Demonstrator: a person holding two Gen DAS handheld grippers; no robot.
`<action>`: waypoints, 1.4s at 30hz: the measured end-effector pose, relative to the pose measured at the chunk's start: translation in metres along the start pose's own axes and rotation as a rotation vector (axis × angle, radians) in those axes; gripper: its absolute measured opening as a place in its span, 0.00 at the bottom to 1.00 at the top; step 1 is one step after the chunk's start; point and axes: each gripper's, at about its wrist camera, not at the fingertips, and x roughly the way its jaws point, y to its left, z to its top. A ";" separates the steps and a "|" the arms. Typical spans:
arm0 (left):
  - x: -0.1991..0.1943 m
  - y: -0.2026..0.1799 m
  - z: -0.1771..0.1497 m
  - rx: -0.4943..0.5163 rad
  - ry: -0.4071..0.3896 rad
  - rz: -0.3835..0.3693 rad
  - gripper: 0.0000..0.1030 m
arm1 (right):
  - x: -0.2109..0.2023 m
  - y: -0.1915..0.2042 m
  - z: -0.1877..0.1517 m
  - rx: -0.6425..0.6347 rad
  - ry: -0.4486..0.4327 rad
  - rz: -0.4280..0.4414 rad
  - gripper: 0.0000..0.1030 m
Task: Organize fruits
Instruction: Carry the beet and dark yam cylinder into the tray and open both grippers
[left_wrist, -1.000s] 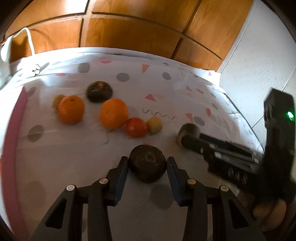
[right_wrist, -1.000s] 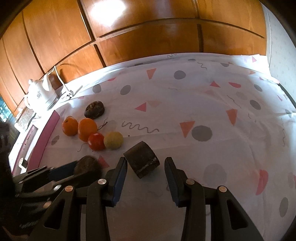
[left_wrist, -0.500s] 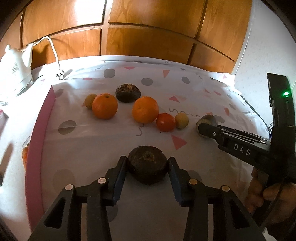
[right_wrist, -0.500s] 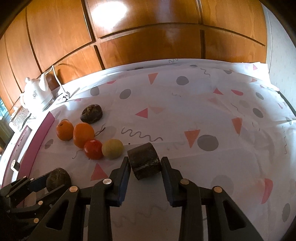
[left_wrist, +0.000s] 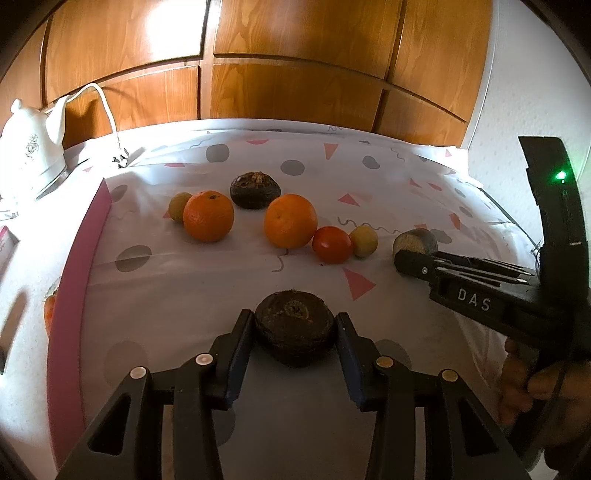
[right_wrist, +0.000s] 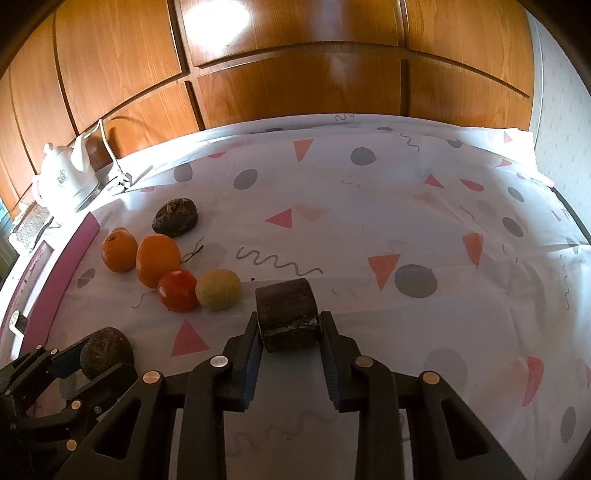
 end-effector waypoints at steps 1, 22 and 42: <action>0.000 -0.001 0.001 0.006 0.005 0.006 0.43 | 0.001 0.001 0.000 -0.005 0.003 -0.007 0.28; -0.073 0.025 0.004 -0.105 -0.038 0.032 0.43 | -0.001 0.012 -0.001 -0.061 0.011 -0.065 0.27; -0.111 0.157 -0.002 -0.429 -0.061 0.149 0.43 | -0.047 0.109 0.003 -0.187 0.021 0.244 0.27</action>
